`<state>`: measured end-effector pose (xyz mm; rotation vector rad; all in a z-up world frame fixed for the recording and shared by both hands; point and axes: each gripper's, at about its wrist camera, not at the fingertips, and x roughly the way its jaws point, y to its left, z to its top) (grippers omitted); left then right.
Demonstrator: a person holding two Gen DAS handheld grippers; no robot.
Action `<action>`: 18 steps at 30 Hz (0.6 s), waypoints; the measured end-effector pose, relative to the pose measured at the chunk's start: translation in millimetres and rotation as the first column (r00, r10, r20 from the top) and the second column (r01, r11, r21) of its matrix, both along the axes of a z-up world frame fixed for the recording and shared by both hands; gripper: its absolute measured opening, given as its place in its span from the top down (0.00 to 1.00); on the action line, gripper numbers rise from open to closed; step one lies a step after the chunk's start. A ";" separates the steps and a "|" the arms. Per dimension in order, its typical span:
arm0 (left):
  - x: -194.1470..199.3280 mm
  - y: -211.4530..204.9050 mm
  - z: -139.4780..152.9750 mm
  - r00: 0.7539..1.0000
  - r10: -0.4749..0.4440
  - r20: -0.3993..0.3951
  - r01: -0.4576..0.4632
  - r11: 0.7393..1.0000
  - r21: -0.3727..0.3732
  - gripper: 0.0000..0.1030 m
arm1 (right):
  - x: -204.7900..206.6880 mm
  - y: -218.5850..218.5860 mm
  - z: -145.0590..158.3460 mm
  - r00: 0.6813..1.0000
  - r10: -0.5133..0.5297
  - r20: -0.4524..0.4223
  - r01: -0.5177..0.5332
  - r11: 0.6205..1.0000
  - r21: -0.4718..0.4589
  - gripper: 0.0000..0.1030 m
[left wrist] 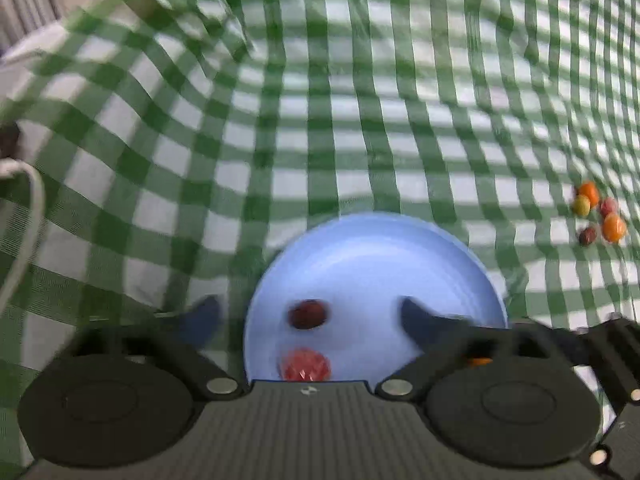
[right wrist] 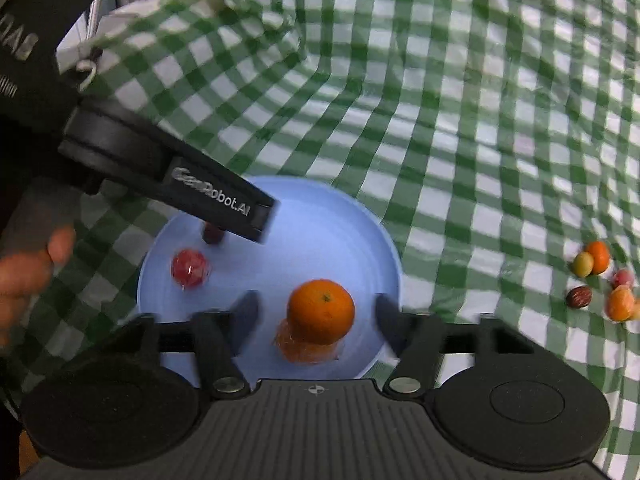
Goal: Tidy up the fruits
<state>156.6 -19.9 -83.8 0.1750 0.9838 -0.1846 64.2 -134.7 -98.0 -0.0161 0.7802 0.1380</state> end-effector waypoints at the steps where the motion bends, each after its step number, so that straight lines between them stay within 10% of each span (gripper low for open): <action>1: -3.5 1.8 5.3 1.000 -0.005 0.020 0.005 1.000 -0.010 0.00 | -3.9 -1.2 4.3 1.000 -0.005 0.012 0.005 1.000 0.000 0.20; 18: -135.5 53.1 54.6 0.997 0.076 0.005 -0.076 0.996 0.036 0.00 | -134.1 1.9 53.5 0.999 -0.028 0.031 0.028 1.000 0.012 0.04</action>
